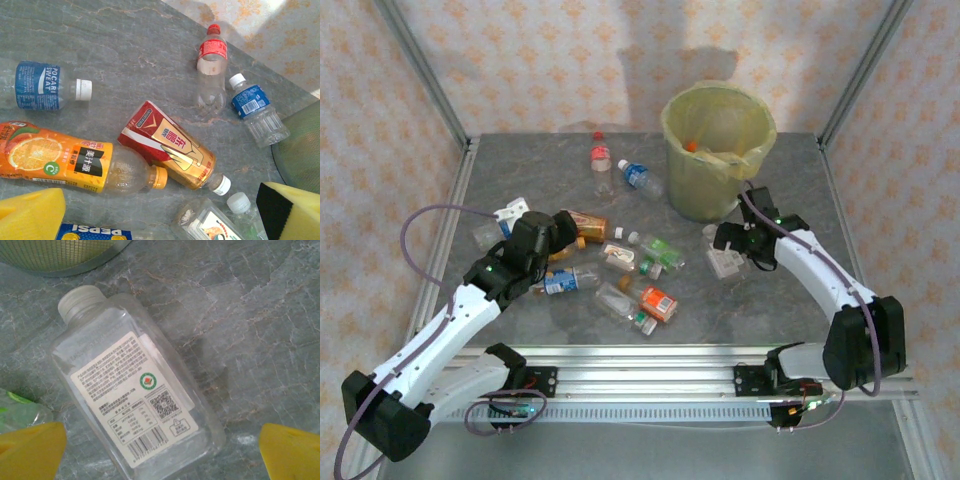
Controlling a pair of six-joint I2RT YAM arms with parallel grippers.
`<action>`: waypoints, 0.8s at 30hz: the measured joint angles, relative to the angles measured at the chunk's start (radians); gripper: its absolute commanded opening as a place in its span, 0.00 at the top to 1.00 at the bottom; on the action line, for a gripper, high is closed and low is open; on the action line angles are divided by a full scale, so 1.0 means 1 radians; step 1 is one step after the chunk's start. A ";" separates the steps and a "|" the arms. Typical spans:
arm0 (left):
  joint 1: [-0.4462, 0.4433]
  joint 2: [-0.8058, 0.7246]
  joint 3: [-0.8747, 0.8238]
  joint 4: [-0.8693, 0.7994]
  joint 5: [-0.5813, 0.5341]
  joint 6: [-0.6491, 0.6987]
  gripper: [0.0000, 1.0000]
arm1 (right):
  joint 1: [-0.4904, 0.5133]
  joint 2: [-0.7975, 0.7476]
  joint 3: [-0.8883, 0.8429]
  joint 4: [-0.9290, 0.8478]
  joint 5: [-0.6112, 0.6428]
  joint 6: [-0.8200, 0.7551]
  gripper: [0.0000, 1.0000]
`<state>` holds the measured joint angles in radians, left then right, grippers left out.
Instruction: Put the plastic bottles in the bin
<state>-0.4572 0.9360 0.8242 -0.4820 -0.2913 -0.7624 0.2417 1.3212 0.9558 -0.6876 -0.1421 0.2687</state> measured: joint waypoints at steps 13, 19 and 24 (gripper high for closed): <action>0.000 0.000 0.000 0.000 0.000 0.000 0.00 | 0.008 0.001 -0.023 0.045 0.015 -0.100 0.01; 0.000 0.003 0.000 0.001 0.000 0.000 0.00 | 0.117 0.039 -0.023 0.037 0.118 -0.094 0.01; 0.000 0.005 0.000 0.001 0.000 0.000 0.00 | 0.163 0.058 -0.023 0.037 0.177 -0.087 0.01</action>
<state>-0.4572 0.9409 0.8242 -0.4812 -0.2909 -0.7620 0.4049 1.3792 0.9329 -0.6506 0.0353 0.1822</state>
